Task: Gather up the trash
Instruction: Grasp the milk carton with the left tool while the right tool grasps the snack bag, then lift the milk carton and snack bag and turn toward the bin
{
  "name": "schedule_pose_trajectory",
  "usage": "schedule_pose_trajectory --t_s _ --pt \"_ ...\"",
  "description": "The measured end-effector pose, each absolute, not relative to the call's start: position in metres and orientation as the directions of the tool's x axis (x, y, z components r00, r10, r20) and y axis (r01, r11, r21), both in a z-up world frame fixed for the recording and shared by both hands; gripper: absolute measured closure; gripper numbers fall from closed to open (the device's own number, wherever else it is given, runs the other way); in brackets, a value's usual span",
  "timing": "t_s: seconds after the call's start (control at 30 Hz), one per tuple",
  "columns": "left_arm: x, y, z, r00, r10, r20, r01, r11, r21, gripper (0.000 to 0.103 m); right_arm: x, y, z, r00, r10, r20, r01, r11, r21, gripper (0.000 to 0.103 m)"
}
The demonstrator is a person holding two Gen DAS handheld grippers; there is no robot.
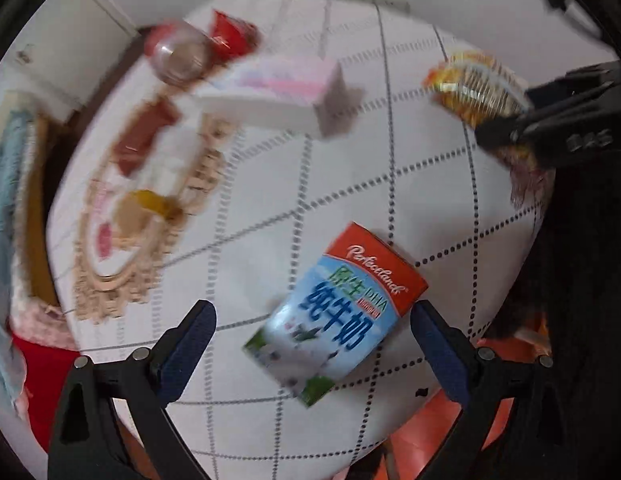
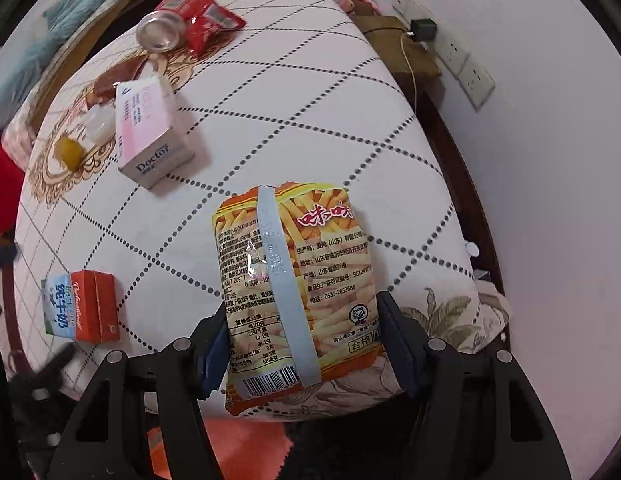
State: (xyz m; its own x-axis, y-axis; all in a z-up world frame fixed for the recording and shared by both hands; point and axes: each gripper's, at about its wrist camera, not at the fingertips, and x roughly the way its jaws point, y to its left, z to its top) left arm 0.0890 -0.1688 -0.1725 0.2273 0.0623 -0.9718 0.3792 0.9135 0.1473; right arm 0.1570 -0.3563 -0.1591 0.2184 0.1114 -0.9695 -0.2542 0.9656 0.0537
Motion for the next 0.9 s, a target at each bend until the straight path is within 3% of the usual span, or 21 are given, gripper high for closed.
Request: schedule_pose_trajectory --t_s 0.03,0.1,0.13,0.27,0.4,0.53,0.57,0.6,0.67,0.9 --pt "0.092 -0.169 -0.176 0.219 0.053 -0.974 0.378 0.916 0.135 0.007 0.158 -0.360 -0.160 0.216 0.118 -0.969 -0.249 0.967 0.063 0.034" --pt "0.095 -0.165 -0.177 0.223 0.031 -0.974 0.350 0.930 0.110 0.023 0.159 -0.366 -0.157 0.207 0.143 -0.968 -0.238 0.967 0.091 0.034" --pt "0.095 -0.162 -0.177 0.221 0.018 -0.975 0.333 0.938 0.092 0.044 0.156 -0.368 -0.159 0.207 0.145 -0.968 -0.235 0.968 0.094 0.034" --pt "0.096 -0.138 -0.173 0.229 0.018 -0.973 0.153 0.987 0.054 0.044 0.157 -0.353 -0.165 0.225 0.133 -0.965 -0.245 0.966 0.076 0.033" --pt "0.088 -0.097 -0.178 0.178 0.061 -0.982 -0.156 0.987 0.033 0.044 0.154 -0.339 -0.167 0.246 0.117 -0.962 -0.277 0.960 0.046 0.034" --pt "0.076 -0.064 -0.182 0.193 0.029 -0.981 -0.350 0.936 -0.041 0.044 0.143 -0.319 -0.164 0.198 0.227 -0.953 -0.323 0.933 0.155 0.034" --pt "0.075 -0.061 -0.184 0.195 0.012 -0.981 -0.363 0.930 -0.061 0.043 0.141 -0.315 -0.165 0.173 0.258 -0.951 -0.333 0.924 0.190 0.033" --pt "0.075 -0.057 -0.187 0.193 -0.007 -0.981 -0.374 0.924 -0.080 0.043 0.139 -0.309 -0.167 0.143 0.276 -0.950 -0.342 0.915 0.214 0.024" --pt "0.077 -0.059 -0.184 0.217 0.007 -0.976 -0.347 0.935 -0.070 0.042 0.137 -0.302 -0.169 0.139 0.275 -0.951 -0.359 0.909 0.210 0.015" --pt "0.082 -0.082 -0.179 0.234 0.107 -0.966 -0.289 0.957 0.035 0.048 0.131 -0.296 -0.169 0.177 0.250 -0.952 -0.370 0.913 0.171 0.012"
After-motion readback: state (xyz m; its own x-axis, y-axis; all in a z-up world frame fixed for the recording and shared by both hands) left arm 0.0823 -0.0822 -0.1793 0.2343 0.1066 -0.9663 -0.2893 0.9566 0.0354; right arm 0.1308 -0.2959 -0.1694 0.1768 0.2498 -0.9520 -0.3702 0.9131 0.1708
